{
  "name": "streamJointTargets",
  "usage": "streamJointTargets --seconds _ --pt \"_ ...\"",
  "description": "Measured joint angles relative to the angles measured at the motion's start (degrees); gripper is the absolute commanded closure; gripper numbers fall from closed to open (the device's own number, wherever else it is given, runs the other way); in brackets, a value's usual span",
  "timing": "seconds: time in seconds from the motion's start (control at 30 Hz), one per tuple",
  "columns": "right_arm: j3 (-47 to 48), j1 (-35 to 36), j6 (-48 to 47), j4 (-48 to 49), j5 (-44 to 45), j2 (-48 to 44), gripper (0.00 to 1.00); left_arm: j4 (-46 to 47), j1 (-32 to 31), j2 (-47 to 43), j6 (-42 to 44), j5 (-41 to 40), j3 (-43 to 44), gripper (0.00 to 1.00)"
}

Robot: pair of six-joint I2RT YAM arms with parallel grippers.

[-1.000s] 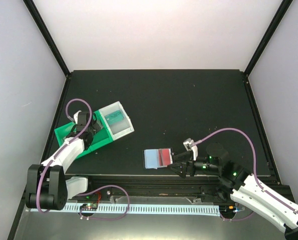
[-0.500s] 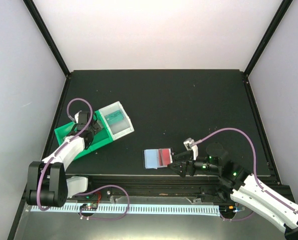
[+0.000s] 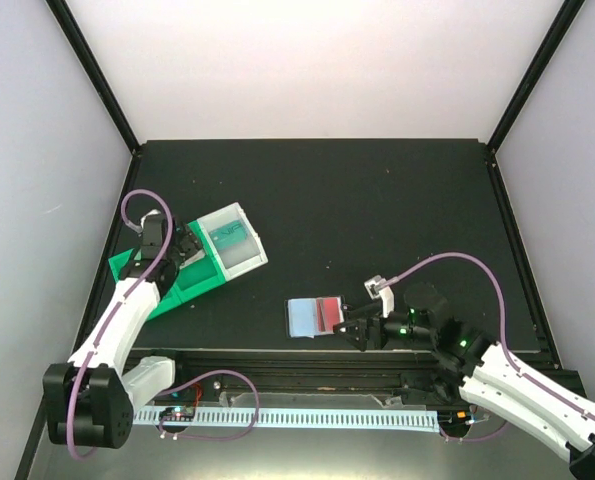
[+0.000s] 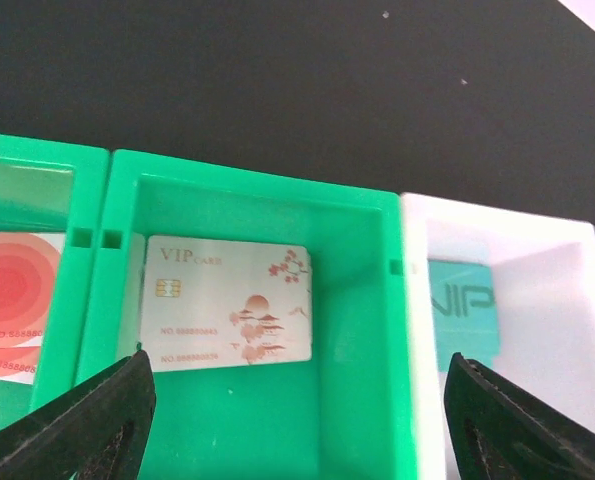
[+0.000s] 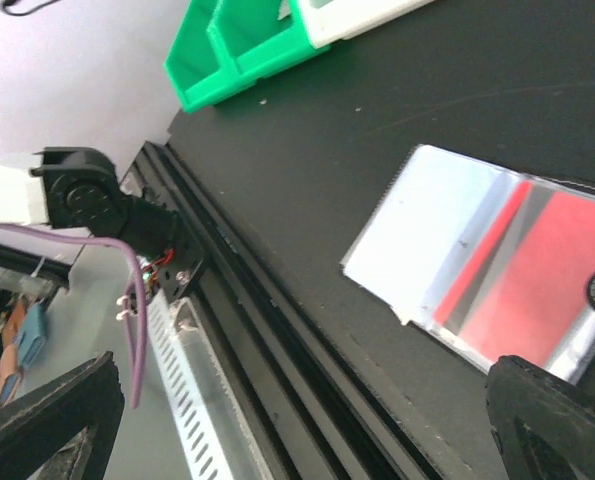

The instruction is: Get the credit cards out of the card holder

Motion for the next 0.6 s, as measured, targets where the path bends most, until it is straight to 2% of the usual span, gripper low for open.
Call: streamJointTargets --seconds 0.17,0.23,0.27,0.33,0.5,0.6 --pt "0.9 0.0 0.9 -1.9 3.9 2.1 0.01 -6.4 0.0 -0.7 4.2 5.2 4.4 0.16" --pt "1.1 0.0 1.2 -2.5 5.4 3.3 0.05 -8.2 0.0 -1.8 6.2 7.8 5.5 0.13" --pt "1.3 0.0 1.3 -2.9 6.1 4.0 0.08 -9.0 0.0 -2.7 7.1 9.4 5.6 0.06" --pt "1.6 0.0 1.6 -3.3 7.5 5.7 0.17 -10.4 0.0 -4.8 9.2 12.9 5.6 0.03" --pt "2.2 0.0 3.1 -3.1 9.8 10.0 0.40 -11.4 0.0 -10.1 11.4 22.5 4.7 0.03" --pt "2.3 0.0 3.8 -2.4 11.1 12.7 0.56 -11.2 0.0 -11.3 12.0 28.3 2.9 0.09"
